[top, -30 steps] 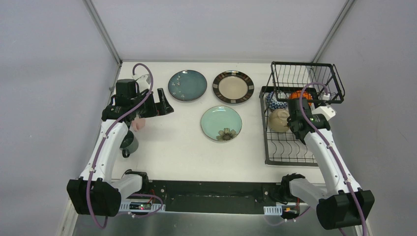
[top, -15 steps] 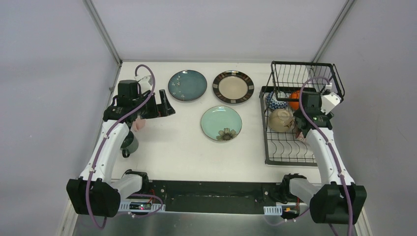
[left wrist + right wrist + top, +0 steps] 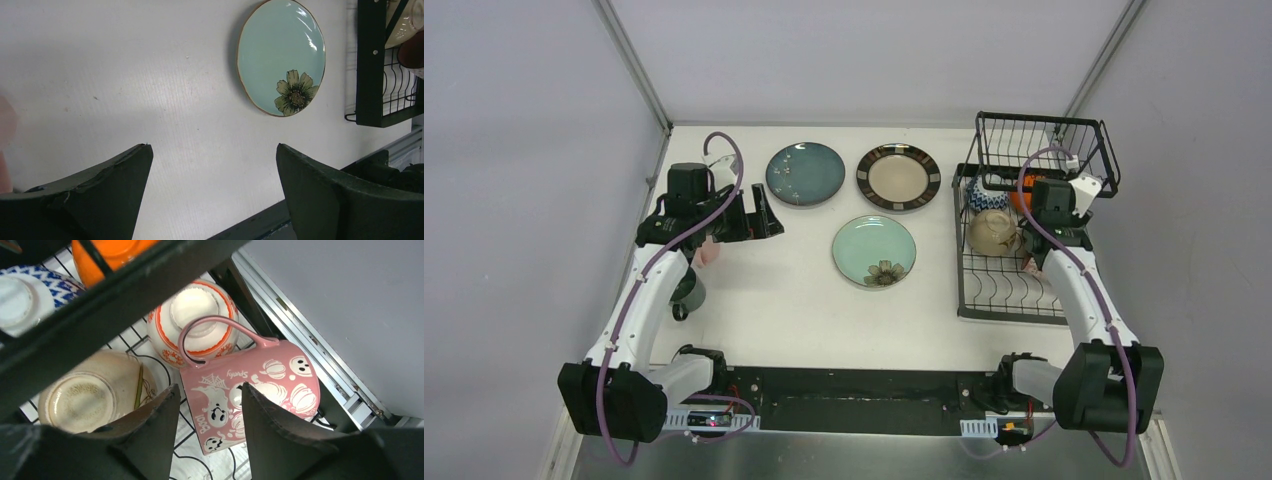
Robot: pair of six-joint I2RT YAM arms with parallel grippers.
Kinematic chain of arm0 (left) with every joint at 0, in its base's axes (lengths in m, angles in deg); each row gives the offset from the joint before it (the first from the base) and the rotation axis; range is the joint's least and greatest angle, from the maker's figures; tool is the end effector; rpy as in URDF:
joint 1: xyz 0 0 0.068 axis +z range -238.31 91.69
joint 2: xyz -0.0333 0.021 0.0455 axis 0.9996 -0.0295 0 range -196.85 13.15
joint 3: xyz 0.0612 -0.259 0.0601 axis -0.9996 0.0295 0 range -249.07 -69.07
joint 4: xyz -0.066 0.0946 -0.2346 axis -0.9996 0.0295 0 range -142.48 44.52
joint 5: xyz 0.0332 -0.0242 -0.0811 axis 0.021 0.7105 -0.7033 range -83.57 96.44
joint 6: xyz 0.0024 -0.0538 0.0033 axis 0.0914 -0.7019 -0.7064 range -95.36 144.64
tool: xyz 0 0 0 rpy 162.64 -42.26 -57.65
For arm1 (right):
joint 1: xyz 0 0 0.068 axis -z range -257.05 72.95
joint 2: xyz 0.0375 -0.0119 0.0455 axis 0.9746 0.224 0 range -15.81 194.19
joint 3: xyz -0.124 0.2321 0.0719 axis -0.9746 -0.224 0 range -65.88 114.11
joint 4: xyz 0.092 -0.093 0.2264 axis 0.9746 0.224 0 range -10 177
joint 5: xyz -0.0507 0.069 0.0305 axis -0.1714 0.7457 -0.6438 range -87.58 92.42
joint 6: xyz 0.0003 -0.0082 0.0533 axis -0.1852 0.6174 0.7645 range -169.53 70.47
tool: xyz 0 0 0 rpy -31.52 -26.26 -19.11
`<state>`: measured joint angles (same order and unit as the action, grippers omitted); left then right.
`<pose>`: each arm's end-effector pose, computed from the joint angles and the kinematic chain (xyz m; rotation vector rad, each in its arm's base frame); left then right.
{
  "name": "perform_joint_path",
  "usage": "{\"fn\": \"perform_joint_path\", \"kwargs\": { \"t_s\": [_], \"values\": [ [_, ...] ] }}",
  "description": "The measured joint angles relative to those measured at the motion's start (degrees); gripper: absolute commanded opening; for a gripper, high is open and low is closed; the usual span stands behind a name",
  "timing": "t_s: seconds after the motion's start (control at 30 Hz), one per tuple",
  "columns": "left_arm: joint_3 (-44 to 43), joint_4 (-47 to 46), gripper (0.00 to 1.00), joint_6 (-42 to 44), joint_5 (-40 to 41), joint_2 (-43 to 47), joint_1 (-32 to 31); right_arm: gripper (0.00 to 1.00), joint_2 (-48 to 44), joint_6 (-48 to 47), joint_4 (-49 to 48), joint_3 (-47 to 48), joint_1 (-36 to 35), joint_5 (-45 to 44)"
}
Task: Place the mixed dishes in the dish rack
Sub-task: Move the dish rack to the corner of the board, then pick up the cup from the dish rack.
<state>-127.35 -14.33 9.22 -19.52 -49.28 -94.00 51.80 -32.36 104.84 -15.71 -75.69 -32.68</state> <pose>0.2223 -0.0379 0.3183 0.0386 2.3204 -0.7100 0.2469 -0.0265 0.2721 0.6538 2.1078 -0.5516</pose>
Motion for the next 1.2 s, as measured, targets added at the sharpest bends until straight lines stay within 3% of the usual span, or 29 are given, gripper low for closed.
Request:
{"fn": "perform_joint_path", "kwargs": {
  "t_s": [0.5, 0.73, 0.9, 1.2],
  "values": [
    [0.1, 0.0, 0.99, 0.0, 0.0, 0.2, -0.7, 0.53, -4.8, 10.6, 20.1, 3.3, -0.5, -1.8],
    [0.1, 0.0, 0.99, 0.0, -0.1, 1.0, -0.8, 0.58, -10.4, 11.3, 20.7, 1.9, -9.4, -4.5],
    [0.1, 0.0, 0.99, 0.0, -0.1, 1.5, -1.1, 0.6, -4.9, 12.3, 20.3, 1.3, -17.6, -11.8],
    [0.2, 0.0, 0.99, 0.0, 0.0, 2.1, -1.8, 0.6, 6.1, 12.2, 16.7, 0.6, -19.1, -22.2]
  ]
}}
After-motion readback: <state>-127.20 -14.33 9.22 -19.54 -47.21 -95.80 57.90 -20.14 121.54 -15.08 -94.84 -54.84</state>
